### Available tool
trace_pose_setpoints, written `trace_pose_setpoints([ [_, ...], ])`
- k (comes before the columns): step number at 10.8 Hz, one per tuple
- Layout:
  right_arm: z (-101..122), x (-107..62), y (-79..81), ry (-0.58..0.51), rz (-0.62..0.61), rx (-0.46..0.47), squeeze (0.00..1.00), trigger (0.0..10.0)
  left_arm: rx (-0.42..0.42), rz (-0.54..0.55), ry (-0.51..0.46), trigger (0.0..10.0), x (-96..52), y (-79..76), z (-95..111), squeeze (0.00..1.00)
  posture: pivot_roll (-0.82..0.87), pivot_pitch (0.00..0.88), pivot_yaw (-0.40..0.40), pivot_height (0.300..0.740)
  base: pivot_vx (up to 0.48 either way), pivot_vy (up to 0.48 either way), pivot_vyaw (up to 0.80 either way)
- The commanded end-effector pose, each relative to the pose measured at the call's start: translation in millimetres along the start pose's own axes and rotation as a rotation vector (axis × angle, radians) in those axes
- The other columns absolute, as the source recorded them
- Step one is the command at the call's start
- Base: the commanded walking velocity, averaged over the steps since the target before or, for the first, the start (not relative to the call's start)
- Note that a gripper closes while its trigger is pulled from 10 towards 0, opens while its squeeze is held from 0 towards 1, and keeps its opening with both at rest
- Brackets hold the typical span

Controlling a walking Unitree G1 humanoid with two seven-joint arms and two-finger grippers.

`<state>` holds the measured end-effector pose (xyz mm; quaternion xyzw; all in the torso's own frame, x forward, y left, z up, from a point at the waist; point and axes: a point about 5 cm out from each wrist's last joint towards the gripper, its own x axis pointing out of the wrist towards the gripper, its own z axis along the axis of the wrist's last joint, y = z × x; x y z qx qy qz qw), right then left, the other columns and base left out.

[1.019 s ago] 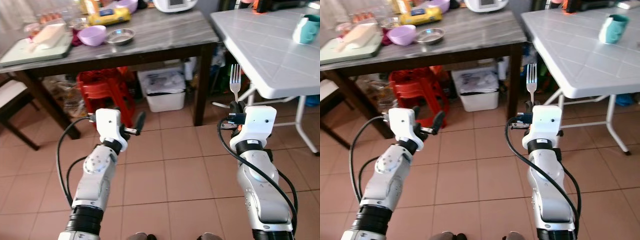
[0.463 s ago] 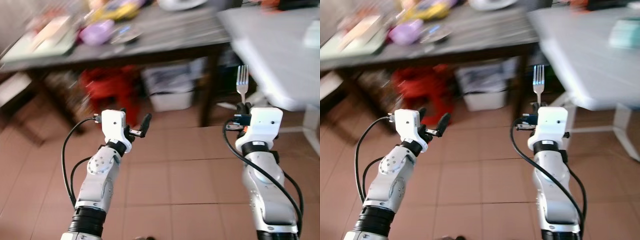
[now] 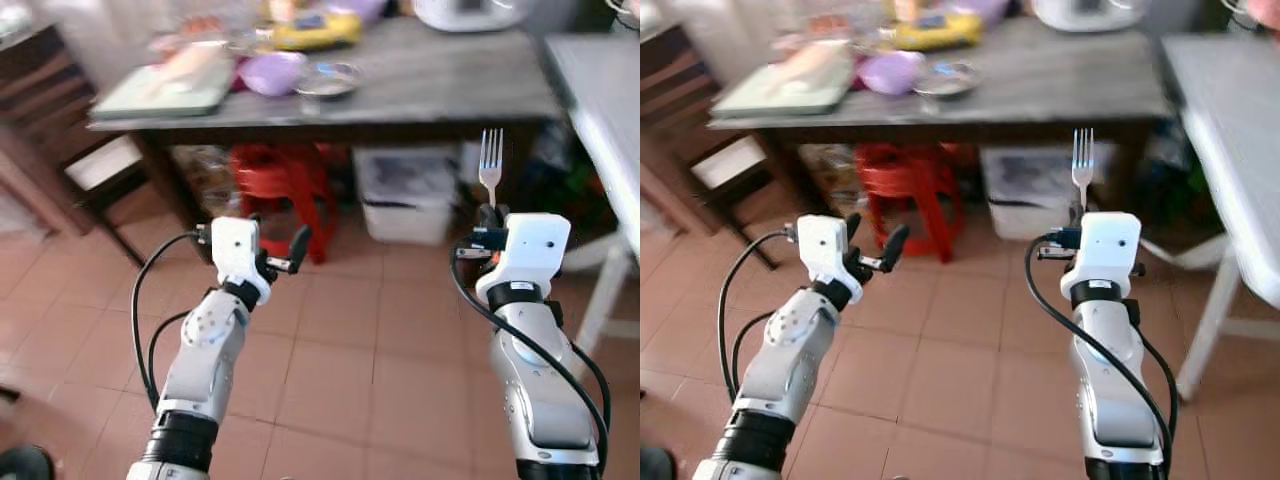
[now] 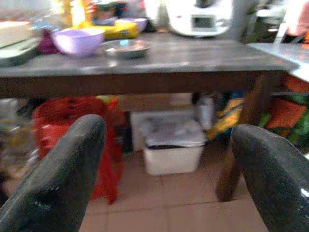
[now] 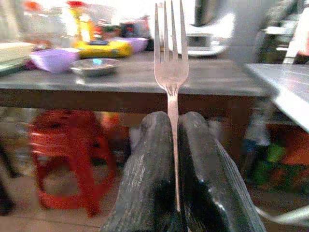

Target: Setting the table

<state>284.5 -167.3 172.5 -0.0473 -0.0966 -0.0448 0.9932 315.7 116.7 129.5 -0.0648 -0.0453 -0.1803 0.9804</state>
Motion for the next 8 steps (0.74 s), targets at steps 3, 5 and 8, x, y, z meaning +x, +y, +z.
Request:
trace_pose_setpoints([
  [3, 5.2, 0.8, 5.2, -0.023, 0.022, 0.013, 0.00, 10.0, 0.000, 0.022, 0.002, 10.0, -1.4, 5.0, 0.5, 0.00, -0.11, 0.109, 0.131, 0.740, 0.339, 0.000, 0.00],
  [5, 5.2, 0.8, 5.2, -0.023, 0.022, 0.013, 0.00, 10.0, 0.000, 0.022, 0.002, 10.0, -1.4, 5.0, 0.5, 0.00, -0.11, 0.109, 0.131, 0.740, 0.334, 0.000, 0.00],
  [8, 5.2, 0.8, 5.2, -0.023, 0.022, 0.013, 0.00, 10.0, 0.000, 0.022, 0.002, 10.0, -1.4, 5.0, 0.5, 0.00, -0.11, 0.109, 0.131, 0.740, 0.334, 0.000, 0.00],
])
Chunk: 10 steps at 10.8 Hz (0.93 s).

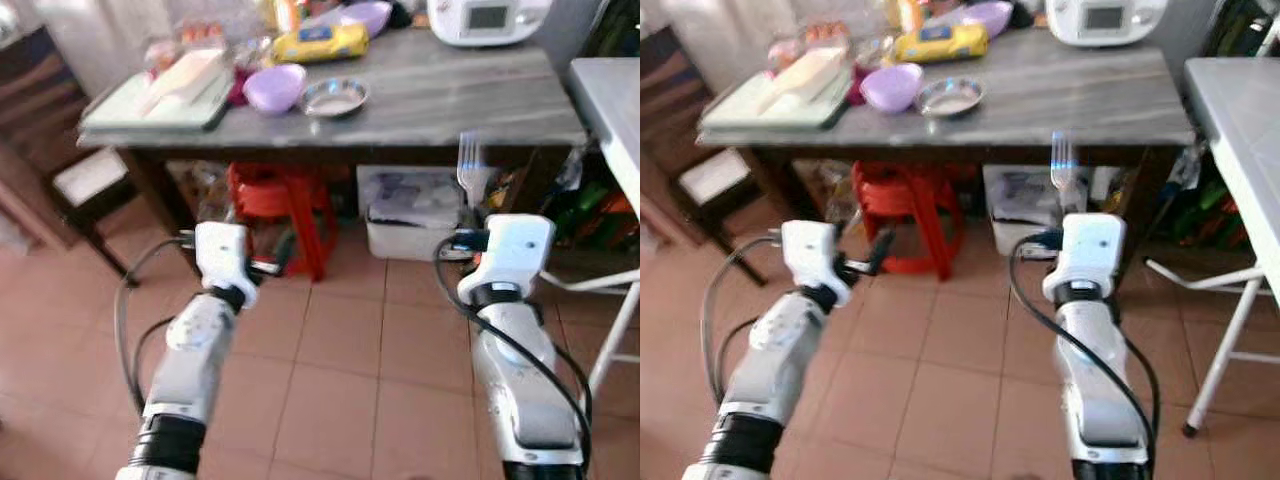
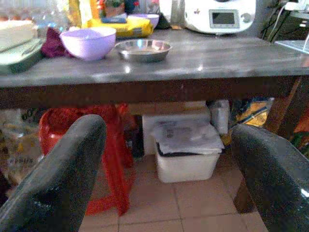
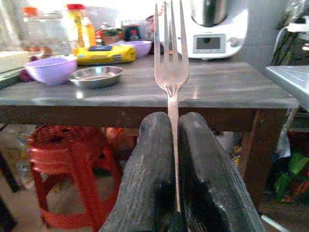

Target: Setting the table

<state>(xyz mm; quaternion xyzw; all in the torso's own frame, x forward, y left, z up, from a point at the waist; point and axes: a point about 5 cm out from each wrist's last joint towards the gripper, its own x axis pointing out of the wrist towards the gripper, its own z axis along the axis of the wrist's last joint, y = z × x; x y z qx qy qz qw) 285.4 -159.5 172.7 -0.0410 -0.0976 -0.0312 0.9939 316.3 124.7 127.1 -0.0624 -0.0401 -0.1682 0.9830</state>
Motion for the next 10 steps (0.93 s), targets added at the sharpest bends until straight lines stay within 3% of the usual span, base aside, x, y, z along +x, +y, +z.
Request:
trace_pose_setpoints([
  [1, 4.4, 0.5, -2.5, -0.021, -0.003, -0.003, 0.00, 10.0, -0.004, -0.003, -0.008, 10.0, 1.0, -2.9, 1.8, 0.00, -0.11, 0.109, 0.131, 0.740, 0.334, 0.000, 0.00],
  [6, 4.4, 0.5, -2.5, -0.021, -0.003, -0.003, 0.00, 10.0, -0.004, -0.003, -0.008, 10.0, 1.0, -2.9, 1.8, 0.00, -0.11, 0.109, 0.131, 0.740, 0.334, 0.000, 0.00],
  [10, 0.7, 2.4, -0.9, -0.003, -0.028, 0.060, 0.00, 10.0, -0.006, -0.031, -0.007, 10.0, 2.0, -7.7, 1.8, 0.00, -0.10, 0.097, 0.139, 0.740, 0.386, 0.000, 0.00],
])
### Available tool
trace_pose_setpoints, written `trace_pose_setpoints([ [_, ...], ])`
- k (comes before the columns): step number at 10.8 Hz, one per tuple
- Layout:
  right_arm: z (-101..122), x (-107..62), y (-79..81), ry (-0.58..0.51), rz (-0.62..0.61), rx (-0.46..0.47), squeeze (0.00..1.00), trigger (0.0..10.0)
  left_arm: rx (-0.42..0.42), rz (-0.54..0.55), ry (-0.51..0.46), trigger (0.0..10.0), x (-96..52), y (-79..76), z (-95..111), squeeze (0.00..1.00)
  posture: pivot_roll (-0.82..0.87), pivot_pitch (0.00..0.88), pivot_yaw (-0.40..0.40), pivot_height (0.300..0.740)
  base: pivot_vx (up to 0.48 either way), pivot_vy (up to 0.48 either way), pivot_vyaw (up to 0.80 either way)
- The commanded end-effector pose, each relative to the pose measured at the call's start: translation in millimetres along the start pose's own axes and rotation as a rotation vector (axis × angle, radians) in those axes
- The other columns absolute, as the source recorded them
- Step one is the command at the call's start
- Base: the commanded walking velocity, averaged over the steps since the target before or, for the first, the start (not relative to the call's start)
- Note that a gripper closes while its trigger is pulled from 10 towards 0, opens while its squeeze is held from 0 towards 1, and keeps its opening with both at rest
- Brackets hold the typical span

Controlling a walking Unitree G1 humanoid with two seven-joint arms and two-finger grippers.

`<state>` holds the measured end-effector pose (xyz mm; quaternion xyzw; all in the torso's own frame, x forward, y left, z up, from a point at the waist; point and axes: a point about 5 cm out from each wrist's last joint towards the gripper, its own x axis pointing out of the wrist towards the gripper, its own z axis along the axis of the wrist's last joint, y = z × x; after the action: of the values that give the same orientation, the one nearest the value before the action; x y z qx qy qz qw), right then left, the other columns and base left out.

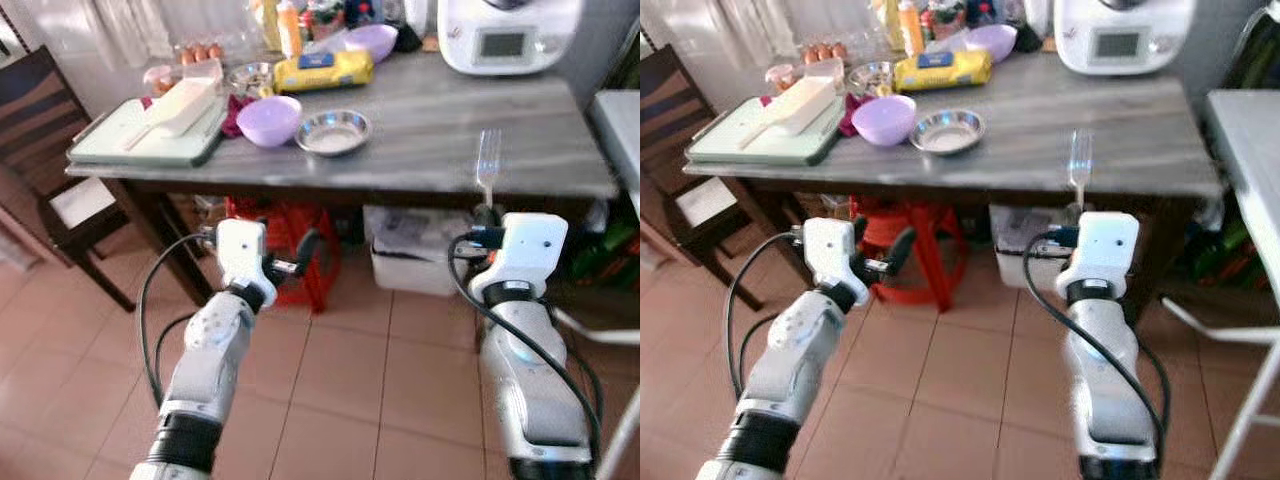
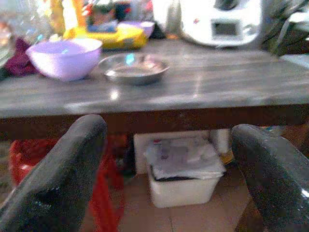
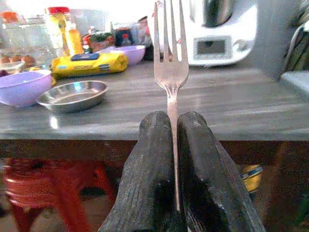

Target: Setting the table

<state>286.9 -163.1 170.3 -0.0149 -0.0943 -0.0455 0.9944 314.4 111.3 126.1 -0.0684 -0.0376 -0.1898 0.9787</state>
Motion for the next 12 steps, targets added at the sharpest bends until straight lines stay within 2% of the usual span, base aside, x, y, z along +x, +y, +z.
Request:
trace_pose_setpoints([
  [1, 3.8, 1.0, 2.9, -0.013, 0.008, 0.014, 0.00, 10.0, 0.011, 0.012, -0.017, 10.0, -0.7, 5.4, 5.5, 0.00, -0.10, 0.097, 0.141, 0.740, 0.394, 0.000, 0.00],
  [12, 1.9, -1.7, 1.9, -0.012, 0.002, 0.016, 0.00, 10.0, 0.005, -0.016, 0.001, 10.0, -0.4, -0.9, 3.1, 0.00, -0.10, 0.104, 0.149, 0.740, 0.389, 0.000, 0.00],
])
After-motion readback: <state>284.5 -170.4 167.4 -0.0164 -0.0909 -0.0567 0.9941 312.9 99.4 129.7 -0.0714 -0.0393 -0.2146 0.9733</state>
